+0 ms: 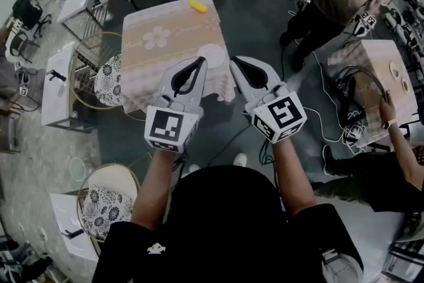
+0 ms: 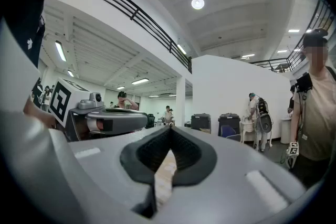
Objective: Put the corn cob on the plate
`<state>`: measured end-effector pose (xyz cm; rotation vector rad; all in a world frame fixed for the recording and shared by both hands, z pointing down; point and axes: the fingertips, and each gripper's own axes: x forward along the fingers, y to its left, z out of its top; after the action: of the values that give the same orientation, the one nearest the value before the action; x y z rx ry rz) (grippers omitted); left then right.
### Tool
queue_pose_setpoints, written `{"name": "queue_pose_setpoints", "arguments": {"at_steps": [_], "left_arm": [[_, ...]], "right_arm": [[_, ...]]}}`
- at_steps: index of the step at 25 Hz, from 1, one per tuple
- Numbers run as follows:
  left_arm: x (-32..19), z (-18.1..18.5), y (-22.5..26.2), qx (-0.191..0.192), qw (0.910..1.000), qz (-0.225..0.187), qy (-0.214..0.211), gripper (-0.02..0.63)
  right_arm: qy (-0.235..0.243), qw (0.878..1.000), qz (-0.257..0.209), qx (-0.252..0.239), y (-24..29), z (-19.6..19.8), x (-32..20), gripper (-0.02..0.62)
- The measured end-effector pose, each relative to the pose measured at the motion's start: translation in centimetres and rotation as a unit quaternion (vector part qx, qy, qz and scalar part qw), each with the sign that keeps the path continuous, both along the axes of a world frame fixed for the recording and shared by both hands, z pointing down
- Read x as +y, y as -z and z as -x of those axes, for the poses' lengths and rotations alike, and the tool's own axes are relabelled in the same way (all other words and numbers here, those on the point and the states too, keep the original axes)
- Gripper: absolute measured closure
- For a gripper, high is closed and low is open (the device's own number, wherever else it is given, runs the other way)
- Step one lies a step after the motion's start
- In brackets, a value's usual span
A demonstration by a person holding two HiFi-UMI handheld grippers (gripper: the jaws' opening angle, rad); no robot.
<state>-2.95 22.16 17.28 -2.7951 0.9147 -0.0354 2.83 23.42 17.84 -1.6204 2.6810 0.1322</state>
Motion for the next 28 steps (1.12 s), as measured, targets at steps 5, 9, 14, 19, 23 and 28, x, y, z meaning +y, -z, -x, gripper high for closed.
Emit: {"name": "queue_pose_setpoints", "arguments": {"at_steps": [5,9,14,19,23,28], "left_arm": [[-0.1,-0.4,0.5,0.002,1.0,0.004,0.004,0.598],[-0.3,-0.7,0.3,0.005,0.9999,0.008,0.009,0.598],[-0.4,-1.3,0.0,0.012,0.9996,0.016,0.02,0.597],[0.1,-2.4,0.1,0.003,0.9996,0.012,0.024,0.598],[0.5,-3.4,-0.4,0.003,0.9994,0.013,0.032,0.598],[0.3,-5.2,-0.6,0.011,0.9986,0.02,0.047,0.598]], "right_arm": [[0.003,1.0,-0.004,-0.002,0.8,-0.4,-0.1,0.595],[0.01,1.0,-0.01,-0.008,0.7,-0.7,-0.2,0.595],[0.02,1.0,-0.008,-0.007,0.5,-1.2,-0.2,0.595],[0.031,0.999,-0.006,-0.008,0.4,-2.0,0.1,0.595],[0.039,0.999,-0.006,-0.009,0.0,-2.9,0.3,0.595],[0.049,0.999,-0.004,-0.01,-0.3,-4.9,0.4,0.595]]}}
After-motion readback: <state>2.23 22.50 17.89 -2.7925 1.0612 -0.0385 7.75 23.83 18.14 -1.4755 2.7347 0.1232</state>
